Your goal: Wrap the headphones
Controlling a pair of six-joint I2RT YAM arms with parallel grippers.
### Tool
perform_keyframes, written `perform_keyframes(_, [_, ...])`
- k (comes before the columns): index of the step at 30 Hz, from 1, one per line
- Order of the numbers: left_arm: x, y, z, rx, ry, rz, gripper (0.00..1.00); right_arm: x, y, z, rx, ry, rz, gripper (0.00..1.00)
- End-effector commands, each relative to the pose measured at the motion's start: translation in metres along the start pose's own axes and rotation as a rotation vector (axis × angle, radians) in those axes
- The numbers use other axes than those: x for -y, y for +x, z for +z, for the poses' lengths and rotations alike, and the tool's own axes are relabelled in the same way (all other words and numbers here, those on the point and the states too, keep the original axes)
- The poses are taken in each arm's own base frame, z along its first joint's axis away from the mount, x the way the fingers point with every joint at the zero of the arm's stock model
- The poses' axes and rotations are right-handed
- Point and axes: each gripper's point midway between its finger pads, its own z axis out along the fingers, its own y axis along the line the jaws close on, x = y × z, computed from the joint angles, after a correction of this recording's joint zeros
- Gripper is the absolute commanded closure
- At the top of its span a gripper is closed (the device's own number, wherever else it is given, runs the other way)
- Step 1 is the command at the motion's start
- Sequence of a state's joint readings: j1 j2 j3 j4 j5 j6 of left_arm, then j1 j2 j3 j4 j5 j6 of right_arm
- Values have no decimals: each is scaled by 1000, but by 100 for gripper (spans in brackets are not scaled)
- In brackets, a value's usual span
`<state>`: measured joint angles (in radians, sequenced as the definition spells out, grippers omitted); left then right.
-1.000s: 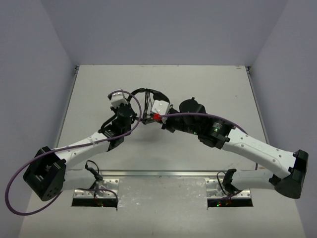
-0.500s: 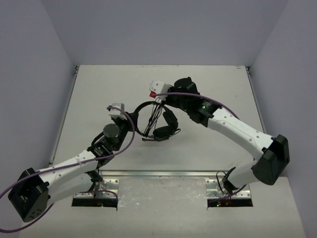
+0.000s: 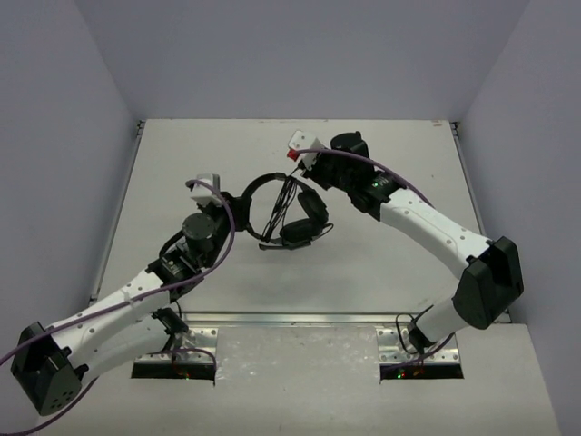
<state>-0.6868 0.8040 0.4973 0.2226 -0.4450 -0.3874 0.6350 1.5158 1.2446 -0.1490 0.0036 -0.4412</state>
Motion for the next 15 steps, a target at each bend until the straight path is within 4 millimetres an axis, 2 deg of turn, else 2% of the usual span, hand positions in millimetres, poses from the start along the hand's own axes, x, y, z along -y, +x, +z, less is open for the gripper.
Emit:
perform_keyframes(1, [24, -42, 19, 38, 36, -67, 100, 11, -20, -11, 148, -31, 198, 84])
perform_keyframes(3, [36, -46, 30, 28, 79, -61, 100, 4, -12, -10, 153, -69, 274, 81])
perform_keyframes(4, [45, -58, 33, 49, 94, -69, 100, -1, -15, -11, 176, -109, 295, 81])
perform_keyframes(5, [48, -62, 37, 51, 95, -63, 100, -6, -10, -11, 175, -133, 346, 81])
perform_keyframes(6, [51, -58, 46, 27, 93, -47, 100, -3, -5, -11, 174, -140, 377, 79])
perform_keyframes(7, [59, -72, 50, 40, 103, -45, 100, -4, -3, -12, 181, -155, 404, 78])
perform_keyframes(8, [59, -68, 59, 21, 93, -25, 100, -9, -4, -14, 207, -191, 447, 75])
perform_keyframes(9, [63, -72, 61, 23, 104, -24, 100, -3, 3, -15, 207, -183, 475, 68])
perform_keyframes(10, [67, -84, 65, 43, 112, -26, 100, -2, 3, -17, 220, -187, 531, 66])
perform_keyframes(11, [67, -83, 70, 37, 108, -13, 100, -8, 9, -19, 221, -221, 557, 64])
perform_keyframes(12, [68, -87, 73, 40, 113, -10, 100, -3, 16, -21, 222, -217, 588, 59])
perform_keyframes(15, [73, -92, 84, 10, 147, 19, 100, -5, 29, -20, 218, -260, 673, 45])
